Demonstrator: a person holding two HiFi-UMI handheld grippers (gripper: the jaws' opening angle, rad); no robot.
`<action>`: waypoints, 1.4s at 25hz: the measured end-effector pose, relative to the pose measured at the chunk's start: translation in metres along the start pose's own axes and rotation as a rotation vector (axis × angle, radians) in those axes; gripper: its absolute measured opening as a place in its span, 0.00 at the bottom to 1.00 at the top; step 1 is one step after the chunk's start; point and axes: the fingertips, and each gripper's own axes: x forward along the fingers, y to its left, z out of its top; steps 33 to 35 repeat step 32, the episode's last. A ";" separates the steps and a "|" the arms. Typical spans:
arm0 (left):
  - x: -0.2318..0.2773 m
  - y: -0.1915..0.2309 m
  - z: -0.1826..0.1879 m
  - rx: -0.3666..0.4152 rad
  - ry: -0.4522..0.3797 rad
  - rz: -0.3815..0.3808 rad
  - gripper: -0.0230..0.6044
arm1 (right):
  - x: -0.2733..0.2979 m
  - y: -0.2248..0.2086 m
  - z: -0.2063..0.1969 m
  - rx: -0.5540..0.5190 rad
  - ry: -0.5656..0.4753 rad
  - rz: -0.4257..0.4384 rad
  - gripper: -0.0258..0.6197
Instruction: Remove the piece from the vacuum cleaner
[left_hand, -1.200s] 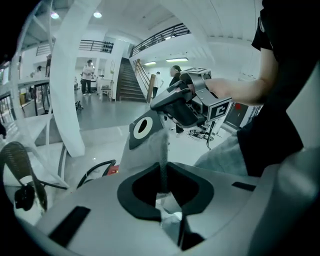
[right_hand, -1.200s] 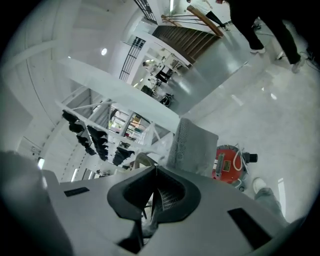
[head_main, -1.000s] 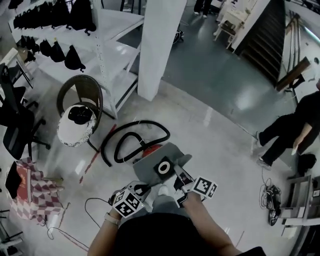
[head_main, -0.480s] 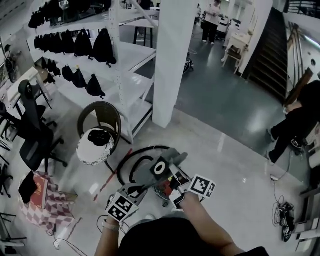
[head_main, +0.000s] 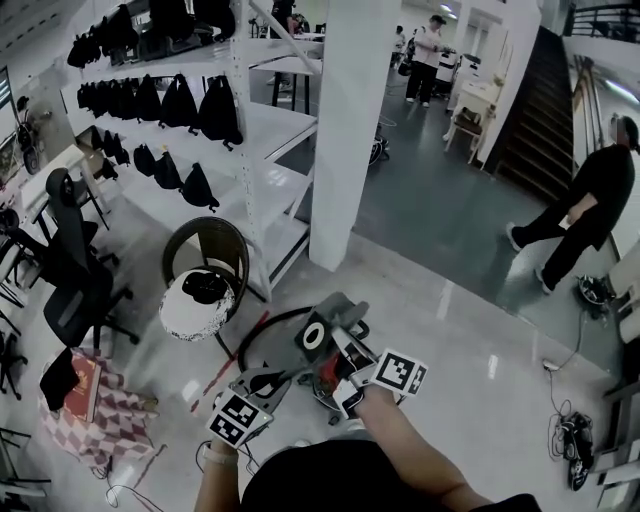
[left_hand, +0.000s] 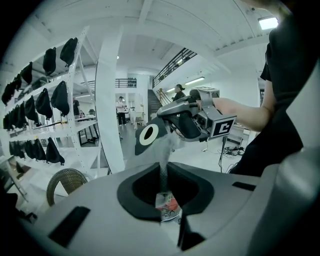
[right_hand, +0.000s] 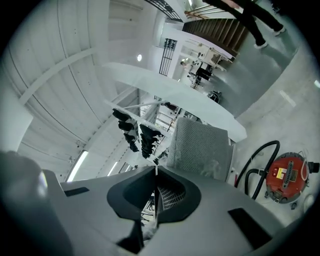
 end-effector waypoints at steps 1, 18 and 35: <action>-0.001 0.000 0.000 0.001 -0.001 0.002 0.11 | -0.001 0.001 -0.001 -0.002 0.001 0.000 0.10; -0.003 -0.011 -0.010 -0.012 0.007 -0.003 0.11 | -0.018 -0.015 -0.020 0.027 0.004 -0.045 0.09; -0.002 -0.017 -0.008 0.001 0.005 -0.033 0.11 | -0.032 -0.018 -0.017 0.084 -0.041 -0.045 0.09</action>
